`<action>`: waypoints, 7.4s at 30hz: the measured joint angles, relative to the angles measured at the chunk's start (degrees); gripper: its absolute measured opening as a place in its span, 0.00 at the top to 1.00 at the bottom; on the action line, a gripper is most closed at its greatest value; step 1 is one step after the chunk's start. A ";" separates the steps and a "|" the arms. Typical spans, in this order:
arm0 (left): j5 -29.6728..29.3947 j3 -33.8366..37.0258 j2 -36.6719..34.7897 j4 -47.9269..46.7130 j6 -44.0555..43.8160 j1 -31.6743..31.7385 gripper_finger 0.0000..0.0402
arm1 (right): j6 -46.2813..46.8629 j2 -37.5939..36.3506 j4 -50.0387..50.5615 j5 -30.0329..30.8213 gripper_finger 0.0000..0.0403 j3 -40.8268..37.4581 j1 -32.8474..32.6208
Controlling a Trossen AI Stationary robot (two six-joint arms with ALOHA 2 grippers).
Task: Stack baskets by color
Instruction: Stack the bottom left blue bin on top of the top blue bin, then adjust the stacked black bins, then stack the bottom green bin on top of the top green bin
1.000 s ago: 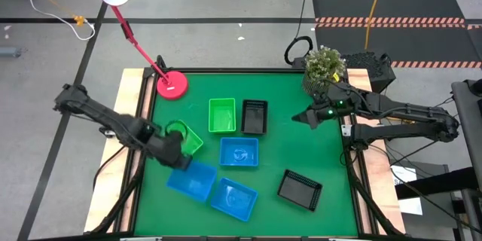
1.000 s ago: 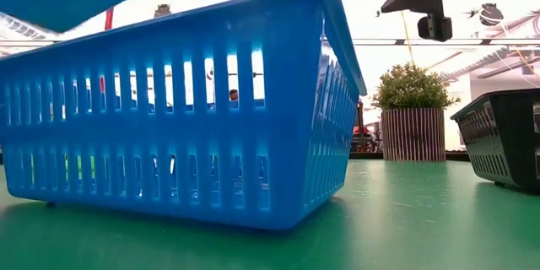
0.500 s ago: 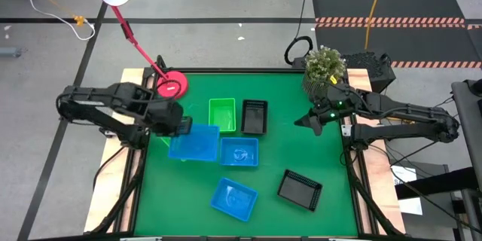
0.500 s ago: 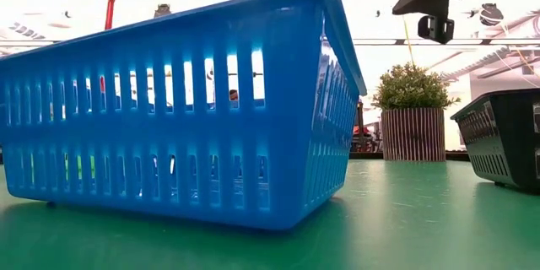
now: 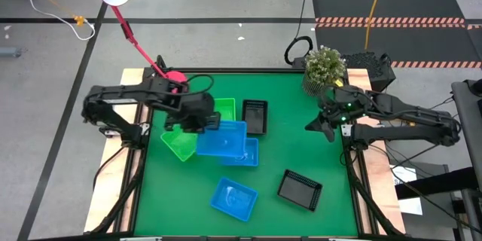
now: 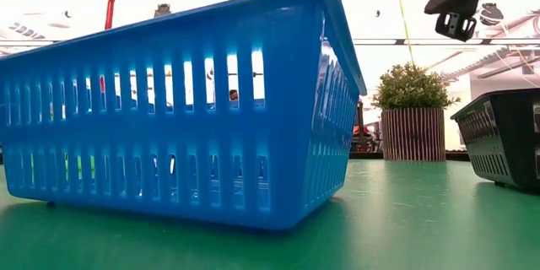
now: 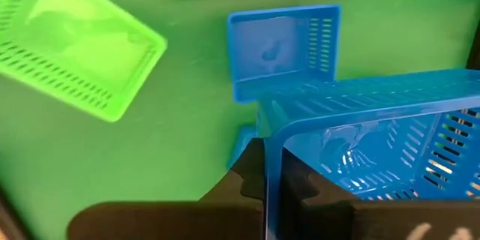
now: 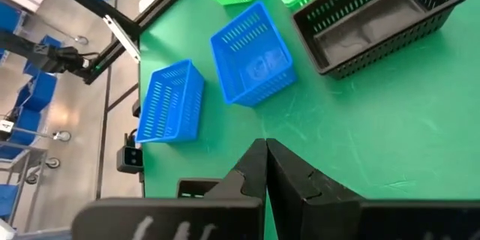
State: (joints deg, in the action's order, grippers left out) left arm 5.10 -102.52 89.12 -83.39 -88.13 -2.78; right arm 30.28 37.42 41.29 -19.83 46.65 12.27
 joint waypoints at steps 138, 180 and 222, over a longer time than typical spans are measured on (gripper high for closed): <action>-10.69 27.53 -0.06 19.72 58.91 20.41 0.99 | -4.48 50.39 -22.43 6.05 1.00 16.56 1.77; -4.39 48.09 -19.83 28.65 44.09 15.89 0.94 | -12.79 51.83 -16.52 3.47 1.00 16.72 3.89; -3.36 64.26 -19.83 24.06 62.21 24.08 0.97 | -0.56 47.11 -19.65 3.46 1.00 16.72 -6.76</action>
State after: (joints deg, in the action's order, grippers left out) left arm 1.74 -38.26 69.30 -59.33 -25.92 21.30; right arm 29.73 84.53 21.64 -16.37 63.37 5.51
